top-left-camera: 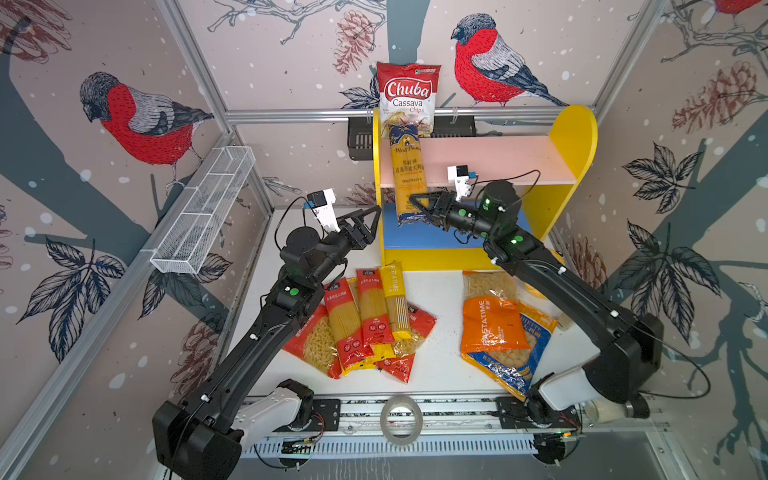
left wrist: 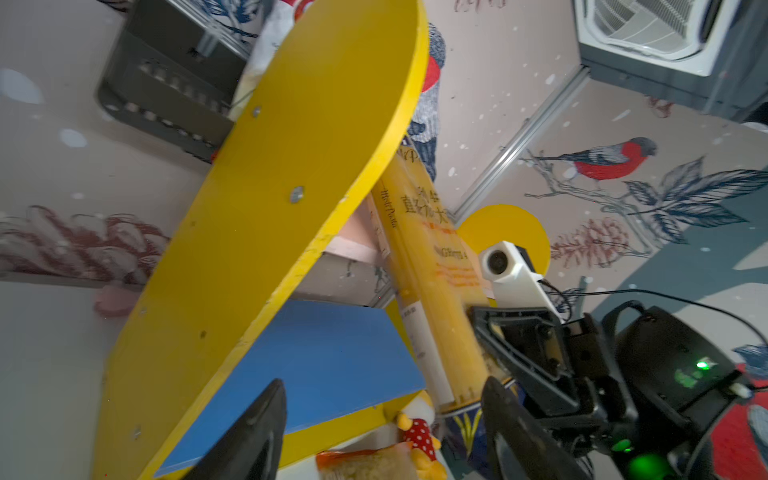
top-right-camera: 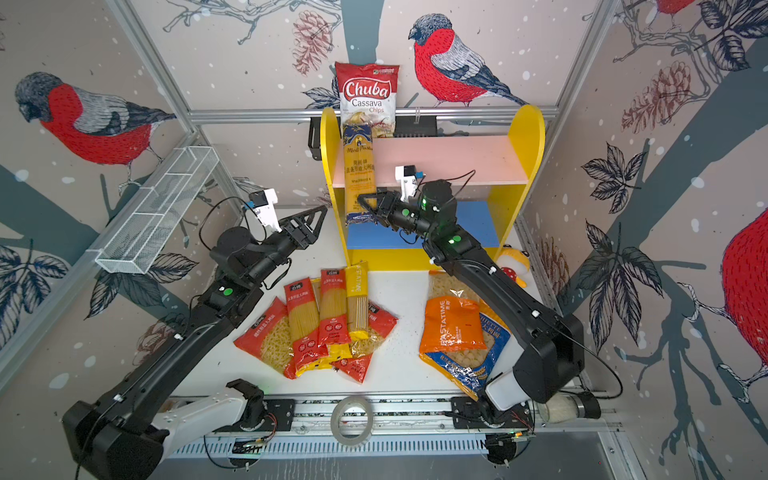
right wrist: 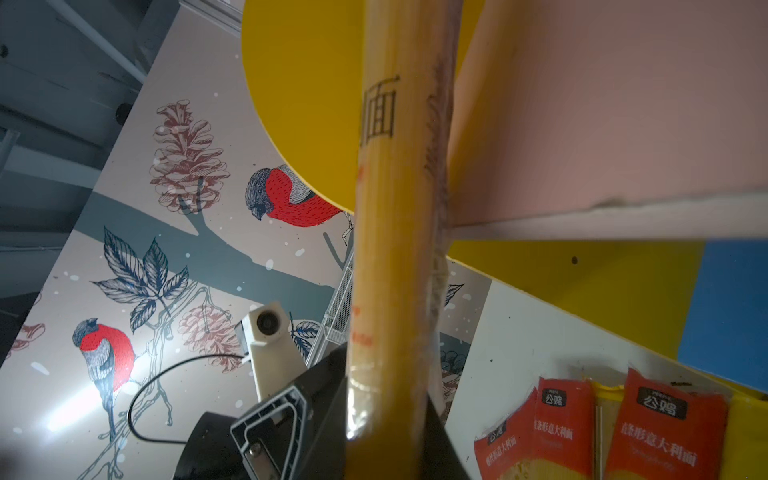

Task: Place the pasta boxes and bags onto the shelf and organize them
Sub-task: 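Push the pack onto the pink shelf with the right gripper while the left withdraws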

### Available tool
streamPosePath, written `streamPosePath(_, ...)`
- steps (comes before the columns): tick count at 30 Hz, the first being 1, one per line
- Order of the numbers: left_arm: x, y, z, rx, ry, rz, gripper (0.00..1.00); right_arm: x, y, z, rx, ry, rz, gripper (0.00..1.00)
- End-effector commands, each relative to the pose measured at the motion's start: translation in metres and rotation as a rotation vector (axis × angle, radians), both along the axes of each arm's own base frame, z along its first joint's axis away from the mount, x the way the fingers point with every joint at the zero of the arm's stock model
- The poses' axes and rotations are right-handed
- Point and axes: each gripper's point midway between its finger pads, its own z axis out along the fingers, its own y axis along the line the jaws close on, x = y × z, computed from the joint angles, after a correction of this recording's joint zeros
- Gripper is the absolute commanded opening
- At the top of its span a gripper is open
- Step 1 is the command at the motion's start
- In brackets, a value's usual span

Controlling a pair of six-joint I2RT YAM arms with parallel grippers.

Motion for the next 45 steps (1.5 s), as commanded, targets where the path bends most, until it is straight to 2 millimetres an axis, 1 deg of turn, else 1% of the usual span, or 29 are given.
streamPosePath(1, 0.005, 0.017, -0.026, 0.067, 0.047, 0.103, 0.73, 0.009, 0.001, 0.041, 0.099, -0.084, -0.057, 0.3)
streamPosePath(3, 0.004, 0.018, -0.031, 0.059, 0.056, 0.102, 0.73, 0.013, 0.005, 0.043, 0.111, -0.074, -0.06, 0.36)
streamPosePath(5, 0.003, 0.016, -0.033, 0.046, 0.059, 0.088, 0.73, 0.019, 0.007, 0.042, 0.116, -0.064, -0.068, 0.49)
streamPosePath(7, 0.003, 0.013, -0.033, 0.032, 0.058, 0.074, 0.73, 0.022, 0.01, 0.04, 0.109, -0.063, -0.063, 0.58)
streamPosePath(8, 0.003, 0.012, -0.034, 0.026, 0.06, 0.068, 0.73, 0.021, 0.012, 0.037, 0.104, -0.059, -0.054, 0.61)
streamPosePath(10, 0.003, 0.012, -0.035, 0.019, 0.06, 0.067, 0.73, 0.017, 0.013, 0.031, 0.094, -0.054, -0.035, 0.62)
streamPosePath(16, 0.004, 0.011, -0.047, 0.014, 0.078, 0.065, 0.73, -0.001, 0.007, -0.002, 0.05, -0.013, -0.009, 0.63)
streamPosePath(19, 0.004, 0.008, -0.055, 0.01, 0.104, 0.048, 0.73, -0.009, 0.007, -0.005, 0.061, -0.015, 0.019, 0.6)
streamPosePath(21, 0.004, 0.007, -0.061, 0.014, 0.122, 0.045, 0.73, -0.009, 0.01, -0.003, 0.073, -0.015, 0.031, 0.56)
streamPosePath(24, 0.003, 0.01, -0.067, 0.016, 0.134, 0.058, 0.73, -0.004, 0.014, -0.003, 0.112, 0.018, 0.039, 0.45)
streamPosePath(26, 0.003, 0.013, -0.067, 0.017, 0.13, 0.069, 0.73, -0.001, 0.015, 0.005, 0.164, 0.029, 0.055, 0.37)
streamPosePath(29, 0.003, 0.013, -0.067, 0.015, 0.132, 0.073, 0.73, 0.005, 0.015, 0.021, 0.201, 0.018, 0.047, 0.34)
streamPosePath(31, 0.004, 0.012, -0.069, 0.007, 0.14, 0.067, 0.72, 0.012, 0.016, 0.026, 0.202, 0.031, 0.023, 0.33)
streamPosePath(36, 0.004, 0.006, -0.074, -0.016, 0.153, 0.048, 0.71, 0.038, 0.015, 0.027, 0.222, 0.067, -0.022, 0.32)
streamPosePath(39, 0.002, 0.005, -0.078, -0.011, 0.161, 0.048, 0.71, 0.048, 0.02, 0.022, 0.22, 0.084, -0.011, 0.32)
streamPosePath(40, 0.002, 0.005, -0.08, -0.009, 0.163, 0.05, 0.71, 0.05, 0.023, 0.02, 0.219, 0.087, -0.004, 0.35)
streamPosePath(42, 0.003, 0.006, -0.084, -0.005, 0.172, 0.054, 0.71, 0.051, 0.026, 0.013, 0.212, 0.097, 0.014, 0.44)
streamPosePath(44, 0.003, 0.006, -0.089, -0.002, 0.179, 0.056, 0.71, 0.046, 0.026, 0.011, 0.204, 0.09, 0.034, 0.54)
streamPosePath(45, 0.003, 0.005, -0.09, -0.001, 0.181, 0.056, 0.71, 0.042, 0.026, 0.011, 0.198, 0.084, 0.04, 0.56)
